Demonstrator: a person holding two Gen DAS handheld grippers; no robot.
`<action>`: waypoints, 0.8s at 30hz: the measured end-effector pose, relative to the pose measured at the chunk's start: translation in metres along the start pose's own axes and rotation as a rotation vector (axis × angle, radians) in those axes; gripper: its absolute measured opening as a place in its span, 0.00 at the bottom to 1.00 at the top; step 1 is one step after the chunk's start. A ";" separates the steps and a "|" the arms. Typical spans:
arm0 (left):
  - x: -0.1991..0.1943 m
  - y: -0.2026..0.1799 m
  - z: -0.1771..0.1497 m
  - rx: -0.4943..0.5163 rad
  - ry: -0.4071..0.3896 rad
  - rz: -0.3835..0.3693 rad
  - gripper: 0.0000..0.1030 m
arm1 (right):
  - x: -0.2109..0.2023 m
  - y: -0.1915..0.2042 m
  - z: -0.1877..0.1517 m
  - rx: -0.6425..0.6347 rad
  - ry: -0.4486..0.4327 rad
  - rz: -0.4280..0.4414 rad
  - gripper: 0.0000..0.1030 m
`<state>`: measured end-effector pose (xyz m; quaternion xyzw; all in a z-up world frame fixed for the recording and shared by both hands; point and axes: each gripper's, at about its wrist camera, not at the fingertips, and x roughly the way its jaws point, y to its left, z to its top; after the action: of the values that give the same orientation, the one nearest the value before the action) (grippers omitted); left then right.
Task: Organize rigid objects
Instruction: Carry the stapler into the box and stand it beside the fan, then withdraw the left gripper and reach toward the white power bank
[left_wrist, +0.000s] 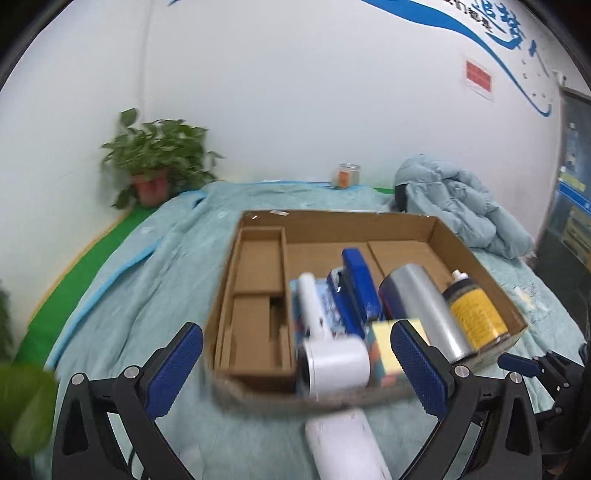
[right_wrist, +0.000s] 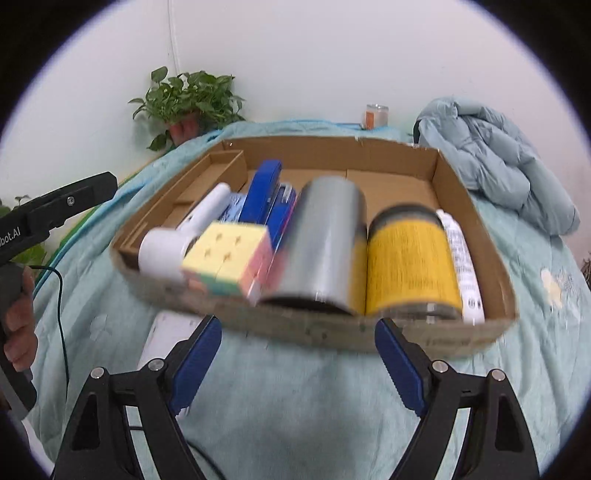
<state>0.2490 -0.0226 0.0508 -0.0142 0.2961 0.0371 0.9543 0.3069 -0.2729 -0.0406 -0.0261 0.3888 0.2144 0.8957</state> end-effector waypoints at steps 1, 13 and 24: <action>-0.010 -0.004 -0.008 -0.008 -0.008 -0.001 0.91 | -0.003 0.001 -0.006 -0.001 0.007 0.008 0.83; -0.082 -0.030 -0.037 -0.040 -0.040 0.011 0.99 | -0.063 0.012 -0.035 -0.041 -0.101 0.032 0.95; -0.061 -0.015 -0.058 -0.053 0.092 -0.084 0.99 | -0.067 0.034 -0.048 -0.082 -0.084 0.152 0.95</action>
<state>0.1669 -0.0441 0.0376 -0.0536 0.3377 0.0044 0.9397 0.2194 -0.2763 -0.0228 -0.0241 0.3428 0.2984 0.8904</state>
